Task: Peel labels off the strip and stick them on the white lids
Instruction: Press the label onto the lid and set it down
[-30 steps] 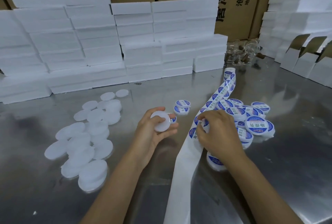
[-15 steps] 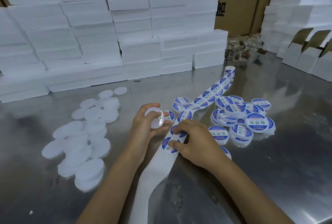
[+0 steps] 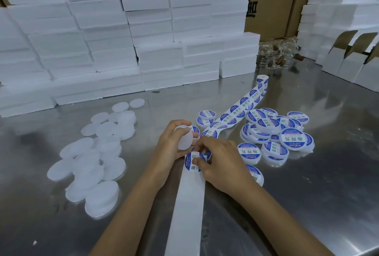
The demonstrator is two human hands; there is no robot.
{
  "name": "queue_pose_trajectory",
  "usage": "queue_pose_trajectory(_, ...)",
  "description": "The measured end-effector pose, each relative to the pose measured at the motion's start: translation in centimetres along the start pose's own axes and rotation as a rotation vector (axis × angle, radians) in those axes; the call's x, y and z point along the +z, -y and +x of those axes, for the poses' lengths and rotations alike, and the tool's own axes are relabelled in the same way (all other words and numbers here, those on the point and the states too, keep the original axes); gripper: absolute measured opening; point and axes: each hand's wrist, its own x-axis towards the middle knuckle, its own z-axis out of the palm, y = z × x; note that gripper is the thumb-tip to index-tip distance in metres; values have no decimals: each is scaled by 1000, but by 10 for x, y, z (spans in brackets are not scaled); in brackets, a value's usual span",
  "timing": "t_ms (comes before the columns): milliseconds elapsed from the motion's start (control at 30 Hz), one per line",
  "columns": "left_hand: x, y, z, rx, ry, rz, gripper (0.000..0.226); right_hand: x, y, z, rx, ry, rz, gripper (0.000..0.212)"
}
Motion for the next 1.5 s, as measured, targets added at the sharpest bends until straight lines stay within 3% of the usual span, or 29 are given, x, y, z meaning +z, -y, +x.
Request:
queue_pose_trajectory(167,0,2,1,-4,4,8,21,-4,8,-2,-51,-60,111,13)
queue_pose_trajectory(367,0,-1,0,-111,2,-86,34,-23,18,2,124,-84,877,14)
queue_pose_trajectory(500,2,-6,-1,-124,-7,-280,48,-27,19,7,209,-153,1104,22)
queue_pose_trajectory(767,13,-18,-10,-248,154,-543,70,-13,16,13,191,-236,936,31)
queue_pose_trajectory(1200,27,-19,-15,-132,136,-434,62,-8,13,12,165,-292,734,33)
queue_pose_trajectory(1300,27,-19,-16,-104,102,-404,54,-7,10,11,153,-341,508,39)
queue_pose_trajectory(1400,25,-22,-16,-98,70,-440,51,-10,6,10,236,-362,404,65)
queue_pose_trajectory(1500,26,-24,-18,-101,92,-512,53,-9,7,7,225,-355,266,52)
